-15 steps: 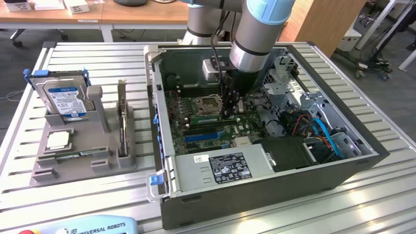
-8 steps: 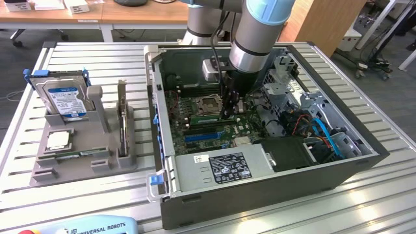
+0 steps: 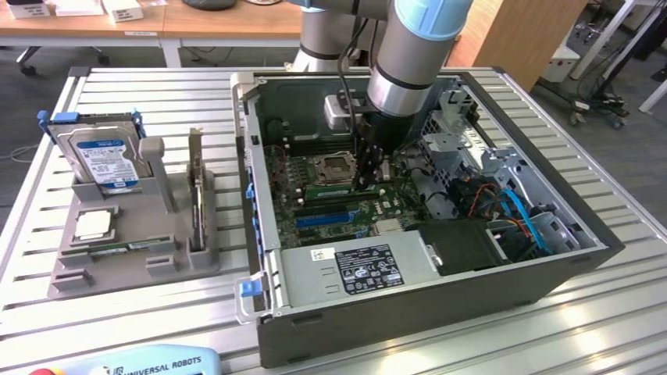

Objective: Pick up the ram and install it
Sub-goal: 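Insert the ram into the slot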

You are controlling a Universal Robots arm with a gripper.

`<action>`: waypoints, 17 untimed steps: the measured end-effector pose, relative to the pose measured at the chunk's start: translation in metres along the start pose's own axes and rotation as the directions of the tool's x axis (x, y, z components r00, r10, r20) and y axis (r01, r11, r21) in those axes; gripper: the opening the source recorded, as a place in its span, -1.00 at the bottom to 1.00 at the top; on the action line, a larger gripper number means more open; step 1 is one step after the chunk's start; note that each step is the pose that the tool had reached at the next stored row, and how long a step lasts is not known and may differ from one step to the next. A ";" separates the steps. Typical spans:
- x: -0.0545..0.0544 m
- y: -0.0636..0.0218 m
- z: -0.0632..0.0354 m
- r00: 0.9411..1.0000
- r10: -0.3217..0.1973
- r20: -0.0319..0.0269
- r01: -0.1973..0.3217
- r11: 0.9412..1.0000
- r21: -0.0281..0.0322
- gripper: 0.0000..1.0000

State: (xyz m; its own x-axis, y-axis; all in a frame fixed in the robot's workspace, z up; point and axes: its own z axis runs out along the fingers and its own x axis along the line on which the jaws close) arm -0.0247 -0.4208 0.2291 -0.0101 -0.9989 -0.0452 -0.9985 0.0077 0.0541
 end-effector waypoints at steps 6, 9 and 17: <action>0.000 -0.0001 0.0001 1.000 0.000 0.000 0.000 1.000 0.000 -0.77; 0.000 -0.0001 0.0001 1.000 0.000 0.000 0.000 1.000 0.000 -0.77; 0.000 -0.0003 -0.0103 1.000 0.000 0.000 0.000 1.000 -0.003 -0.77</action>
State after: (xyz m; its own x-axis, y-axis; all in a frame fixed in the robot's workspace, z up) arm -0.0239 -0.4208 0.2394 -0.0104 -0.9989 -0.0451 -0.9983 0.0078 0.0573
